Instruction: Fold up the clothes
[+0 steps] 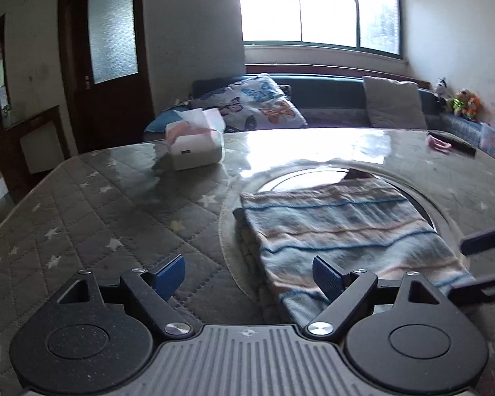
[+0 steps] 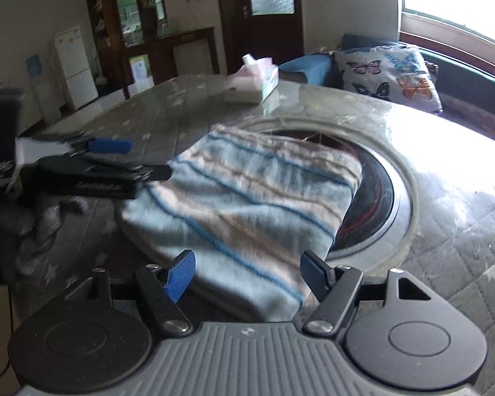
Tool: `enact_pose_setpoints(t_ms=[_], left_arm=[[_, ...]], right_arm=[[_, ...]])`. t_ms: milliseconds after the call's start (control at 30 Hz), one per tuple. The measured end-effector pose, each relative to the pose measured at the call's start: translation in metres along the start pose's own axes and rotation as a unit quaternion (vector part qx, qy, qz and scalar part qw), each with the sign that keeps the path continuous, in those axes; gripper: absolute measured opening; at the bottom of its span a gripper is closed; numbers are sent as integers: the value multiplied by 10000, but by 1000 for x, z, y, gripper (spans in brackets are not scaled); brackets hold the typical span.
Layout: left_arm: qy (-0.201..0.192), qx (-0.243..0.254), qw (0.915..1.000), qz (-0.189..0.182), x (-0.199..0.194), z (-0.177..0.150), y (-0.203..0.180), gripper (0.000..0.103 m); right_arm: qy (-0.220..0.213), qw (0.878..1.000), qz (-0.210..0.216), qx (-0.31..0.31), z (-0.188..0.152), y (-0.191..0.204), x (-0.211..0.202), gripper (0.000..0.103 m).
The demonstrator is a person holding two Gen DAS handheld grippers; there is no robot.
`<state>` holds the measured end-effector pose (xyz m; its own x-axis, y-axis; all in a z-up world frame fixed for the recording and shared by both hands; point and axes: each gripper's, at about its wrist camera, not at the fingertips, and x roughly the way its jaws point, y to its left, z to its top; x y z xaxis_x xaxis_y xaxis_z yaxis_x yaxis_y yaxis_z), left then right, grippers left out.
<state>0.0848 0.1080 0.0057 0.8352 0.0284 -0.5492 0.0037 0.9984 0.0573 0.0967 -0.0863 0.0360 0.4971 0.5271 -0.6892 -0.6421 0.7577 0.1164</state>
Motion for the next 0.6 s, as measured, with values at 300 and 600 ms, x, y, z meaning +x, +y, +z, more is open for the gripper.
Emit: enact_pose_setpoints(t_ms=[300, 600], left_arm=[[137, 87, 9994, 310, 8, -11, 12, 89], [66, -42, 9996, 280, 4, -1, 13, 98]], right_arm=[[308, 9993, -55, -201, -6, 5, 19, 66], [60, 9998, -33, -178, 18, 10, 22, 64]])
